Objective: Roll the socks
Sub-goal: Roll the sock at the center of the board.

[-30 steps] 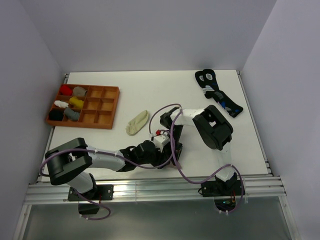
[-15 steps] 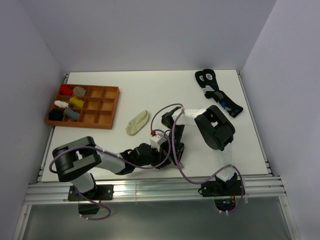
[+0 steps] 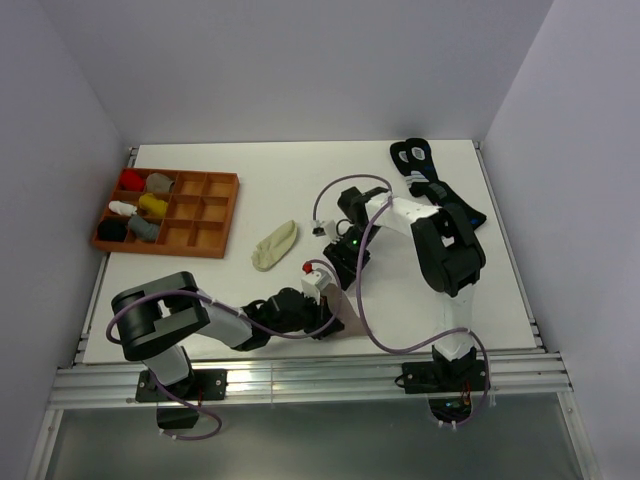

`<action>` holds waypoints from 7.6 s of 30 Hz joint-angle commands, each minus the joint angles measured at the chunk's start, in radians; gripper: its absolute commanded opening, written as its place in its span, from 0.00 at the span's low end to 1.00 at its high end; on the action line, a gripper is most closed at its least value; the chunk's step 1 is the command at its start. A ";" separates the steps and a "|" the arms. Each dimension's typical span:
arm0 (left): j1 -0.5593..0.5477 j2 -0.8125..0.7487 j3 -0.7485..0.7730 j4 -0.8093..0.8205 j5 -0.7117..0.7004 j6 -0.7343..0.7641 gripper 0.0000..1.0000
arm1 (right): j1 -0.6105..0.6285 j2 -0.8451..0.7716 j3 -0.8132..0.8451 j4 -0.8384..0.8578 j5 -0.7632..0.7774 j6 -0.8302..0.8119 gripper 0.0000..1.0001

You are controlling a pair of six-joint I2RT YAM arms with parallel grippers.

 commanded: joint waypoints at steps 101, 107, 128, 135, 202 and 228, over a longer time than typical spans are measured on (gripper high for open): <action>0.271 0.397 0.271 -0.680 0.534 -0.170 0.00 | -0.063 -0.873 -0.634 0.300 0.040 -0.510 0.53; 0.272 0.395 0.263 -0.675 0.539 -0.166 0.00 | 0.023 -0.980 -0.767 0.355 0.073 -0.529 0.54; 0.281 0.395 0.254 -0.678 0.542 -0.149 0.00 | 0.374 -1.039 -0.888 0.472 0.225 -0.415 0.56; 0.284 0.395 0.256 -0.679 0.548 -0.138 0.00 | 0.414 -0.987 -0.938 0.596 0.305 -0.409 0.56; 0.065 -0.418 -0.013 -0.419 -0.145 0.014 0.36 | 0.093 0.127 0.007 -0.316 -0.091 -0.458 0.11; 0.048 -0.085 0.122 -0.189 -0.038 0.212 0.50 | 0.069 0.228 0.063 -0.358 -0.071 -0.452 0.12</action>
